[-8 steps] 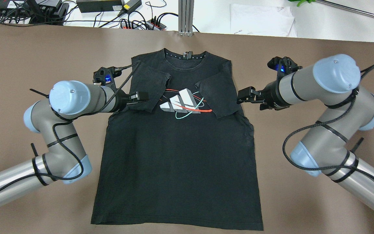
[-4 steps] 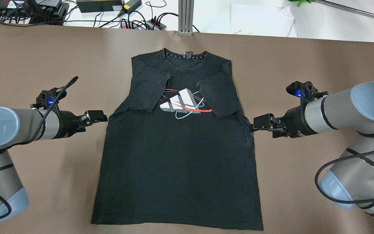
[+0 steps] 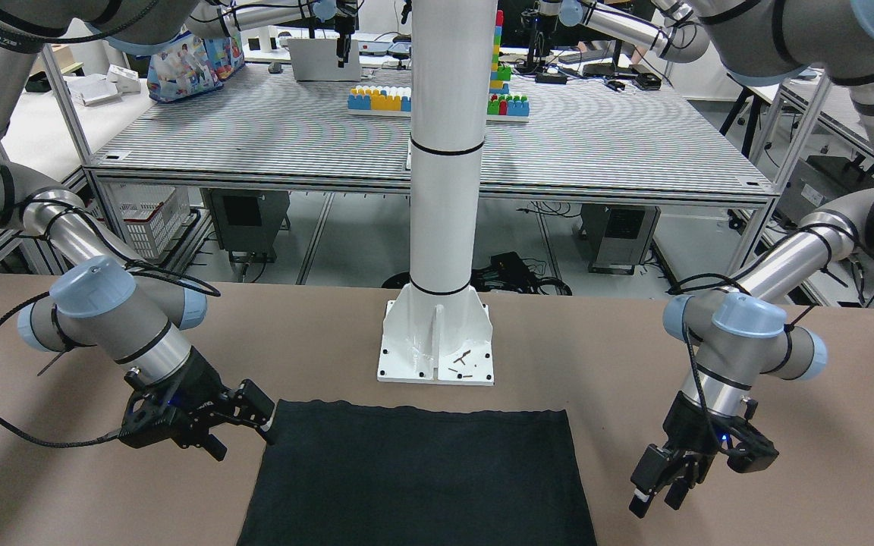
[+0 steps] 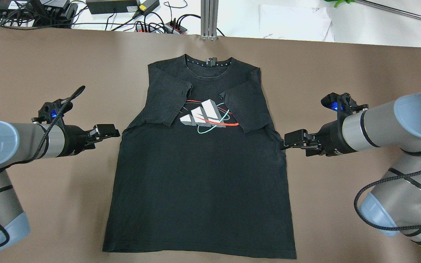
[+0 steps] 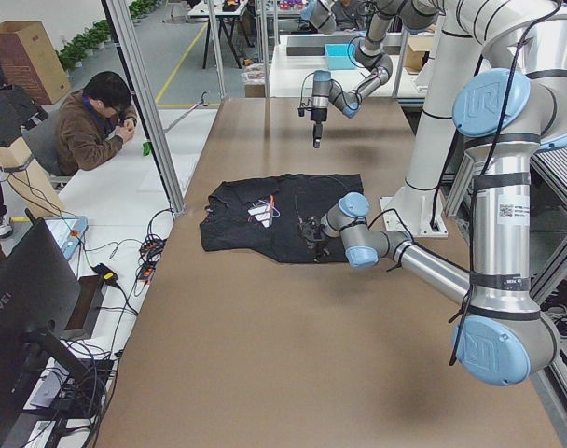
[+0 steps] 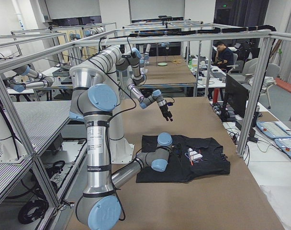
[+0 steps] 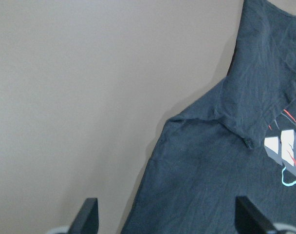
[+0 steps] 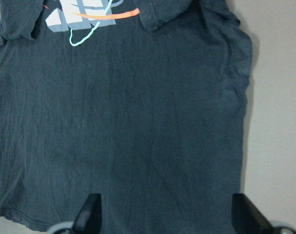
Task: Fold clothes
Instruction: 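Withdraw both grippers outward and lower them toward the shirt hem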
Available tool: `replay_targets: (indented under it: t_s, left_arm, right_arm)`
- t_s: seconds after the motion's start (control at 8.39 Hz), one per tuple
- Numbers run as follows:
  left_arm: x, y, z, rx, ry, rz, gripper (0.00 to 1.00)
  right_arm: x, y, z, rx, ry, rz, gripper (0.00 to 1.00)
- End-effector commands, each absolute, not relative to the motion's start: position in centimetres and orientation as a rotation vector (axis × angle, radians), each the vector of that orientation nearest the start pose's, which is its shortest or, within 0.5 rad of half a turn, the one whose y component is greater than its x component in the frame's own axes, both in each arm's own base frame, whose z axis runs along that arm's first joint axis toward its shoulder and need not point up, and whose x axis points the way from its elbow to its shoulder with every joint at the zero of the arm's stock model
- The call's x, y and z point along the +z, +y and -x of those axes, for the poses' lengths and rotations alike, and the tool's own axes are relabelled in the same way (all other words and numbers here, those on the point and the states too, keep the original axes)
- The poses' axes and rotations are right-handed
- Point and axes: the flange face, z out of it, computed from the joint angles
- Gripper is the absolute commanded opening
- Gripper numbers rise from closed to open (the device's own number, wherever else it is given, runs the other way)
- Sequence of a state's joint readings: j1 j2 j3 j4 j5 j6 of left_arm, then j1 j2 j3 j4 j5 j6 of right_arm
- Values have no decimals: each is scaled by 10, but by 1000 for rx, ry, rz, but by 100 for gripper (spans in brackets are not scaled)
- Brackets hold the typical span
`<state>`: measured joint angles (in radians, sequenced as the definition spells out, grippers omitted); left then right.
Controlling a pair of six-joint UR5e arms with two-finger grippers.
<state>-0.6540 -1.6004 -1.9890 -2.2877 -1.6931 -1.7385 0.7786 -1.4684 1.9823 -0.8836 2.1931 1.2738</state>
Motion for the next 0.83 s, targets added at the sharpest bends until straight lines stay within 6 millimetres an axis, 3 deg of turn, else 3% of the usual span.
replay_targets:
  t_s: [0.0, 0.24, 0.36, 0.48, 0.72]
  left_arm:
    - [350, -357, -356, -563, 1241, -136, 100]
    - [346, -284, -422, -457, 1233, -204, 100]
    - [341, -255, -434, -406, 1253, -195, 100]
    - [345, -234, -436, -392, 1251, -211, 100]
    - [357, -219, -433, -367, 1231, -201, 100]
  right_arm:
    - [423, -349, 253, 15, -1285, -113, 94]
    - [476, -327, 233, 27, -1297, -88, 95]
    - [495, -322, 230, 47, -1335, -71, 94]
    - [499, -316, 232, 50, -1372, -47, 94]
    - [500, -302, 251, 41, -1367, 11, 94]
